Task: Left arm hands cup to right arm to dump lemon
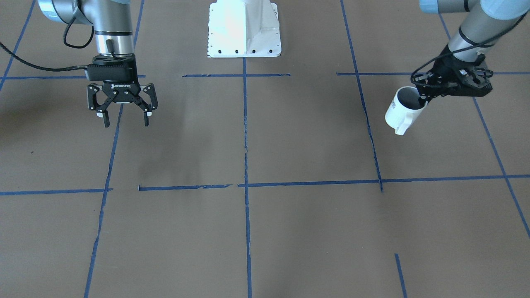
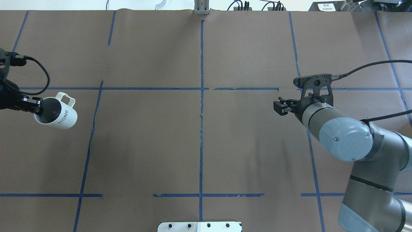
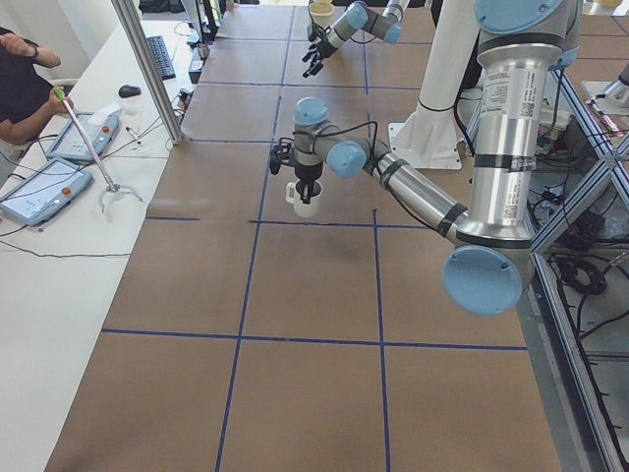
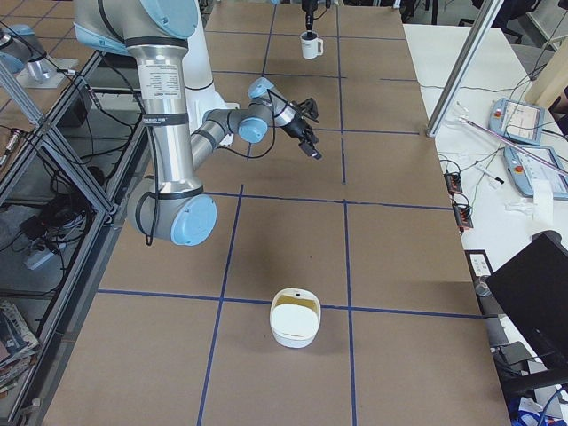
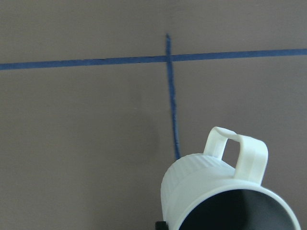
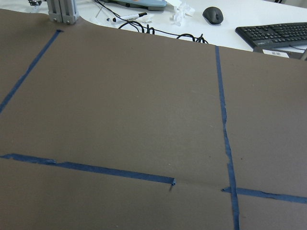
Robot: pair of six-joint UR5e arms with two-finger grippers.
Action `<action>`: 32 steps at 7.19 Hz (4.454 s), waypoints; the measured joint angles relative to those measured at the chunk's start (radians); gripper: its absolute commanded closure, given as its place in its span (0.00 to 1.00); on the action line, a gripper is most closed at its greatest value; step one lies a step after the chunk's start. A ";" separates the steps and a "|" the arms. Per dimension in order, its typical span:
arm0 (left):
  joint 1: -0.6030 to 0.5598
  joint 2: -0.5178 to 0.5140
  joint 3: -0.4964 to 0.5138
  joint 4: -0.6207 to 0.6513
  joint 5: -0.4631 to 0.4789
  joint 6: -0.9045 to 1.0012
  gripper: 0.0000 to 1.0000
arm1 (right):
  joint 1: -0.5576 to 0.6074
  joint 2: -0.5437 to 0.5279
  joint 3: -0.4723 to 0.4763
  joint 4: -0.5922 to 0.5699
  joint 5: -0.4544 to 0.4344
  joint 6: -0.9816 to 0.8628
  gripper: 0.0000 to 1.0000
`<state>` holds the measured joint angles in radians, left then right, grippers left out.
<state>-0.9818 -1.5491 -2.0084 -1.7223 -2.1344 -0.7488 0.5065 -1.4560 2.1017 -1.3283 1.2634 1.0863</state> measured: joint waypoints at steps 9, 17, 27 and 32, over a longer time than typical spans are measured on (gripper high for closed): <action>-0.297 0.052 0.230 -0.084 -0.190 0.267 0.00 | 0.561 -0.350 0.143 -0.001 0.749 -0.347 0.00; -0.558 0.066 0.241 0.312 -0.284 0.937 0.00 | 0.956 -0.545 0.001 -0.189 1.110 -0.938 0.00; -0.595 0.093 0.201 0.316 -0.249 0.819 0.00 | 0.928 -0.488 -0.027 -0.293 1.100 -0.966 0.00; -0.591 0.119 0.221 0.316 -0.249 0.820 0.00 | 0.928 -0.488 -0.041 -0.246 1.075 -0.967 0.00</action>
<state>-1.5724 -1.4298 -1.7871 -1.4066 -2.3835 0.0709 1.4343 -1.9436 2.0609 -1.5746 2.3388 0.1192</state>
